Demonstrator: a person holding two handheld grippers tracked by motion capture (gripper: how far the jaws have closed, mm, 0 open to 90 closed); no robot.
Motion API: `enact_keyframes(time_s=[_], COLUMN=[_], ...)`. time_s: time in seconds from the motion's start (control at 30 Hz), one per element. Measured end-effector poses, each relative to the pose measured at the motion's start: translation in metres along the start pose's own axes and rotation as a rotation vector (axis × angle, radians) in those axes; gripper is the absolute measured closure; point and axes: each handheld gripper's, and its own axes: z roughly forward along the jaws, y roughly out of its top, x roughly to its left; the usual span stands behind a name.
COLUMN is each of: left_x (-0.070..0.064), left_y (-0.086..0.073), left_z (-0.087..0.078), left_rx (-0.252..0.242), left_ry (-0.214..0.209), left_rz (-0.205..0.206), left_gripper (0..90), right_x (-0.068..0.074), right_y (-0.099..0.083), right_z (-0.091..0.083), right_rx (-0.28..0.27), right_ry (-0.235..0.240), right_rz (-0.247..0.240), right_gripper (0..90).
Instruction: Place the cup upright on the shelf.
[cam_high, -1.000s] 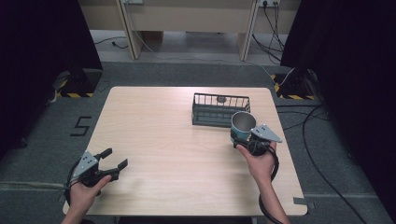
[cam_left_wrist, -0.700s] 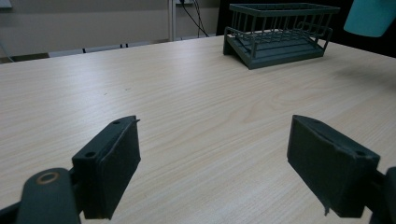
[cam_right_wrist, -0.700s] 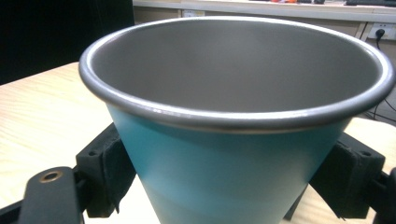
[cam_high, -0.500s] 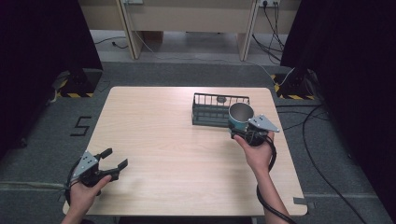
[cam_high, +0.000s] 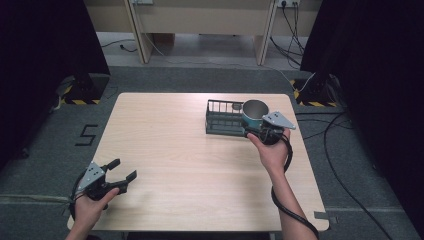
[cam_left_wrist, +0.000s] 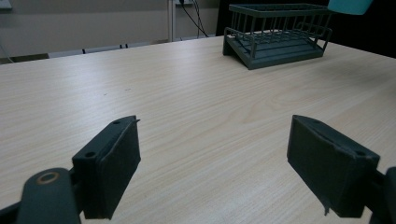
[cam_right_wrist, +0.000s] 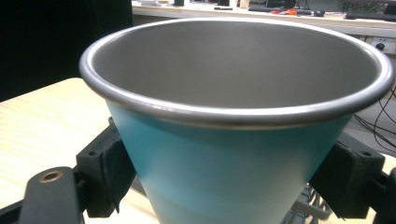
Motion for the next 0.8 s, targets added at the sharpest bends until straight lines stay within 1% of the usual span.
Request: enact_keyframes(time_s=[0.37,0.8], left_x=[0.0,0.0], left_y=[0.0,0.0], left_z=[0.0,0.0], left_rx=[-0.004,-0.005], left_ry=[0.0,-0.002], left_rz=[-0.001,0.0], left_gripper=[16.5,16.6], right_x=[-0.002,-0.005], right_y=[0.011,0.019], right_z=[0.014,0.028], right_rx=[0.004,0.006], right_ry=[-0.003,-0.007], right_rz=[-0.002,0.011], right_gripper=[18.0,18.0])
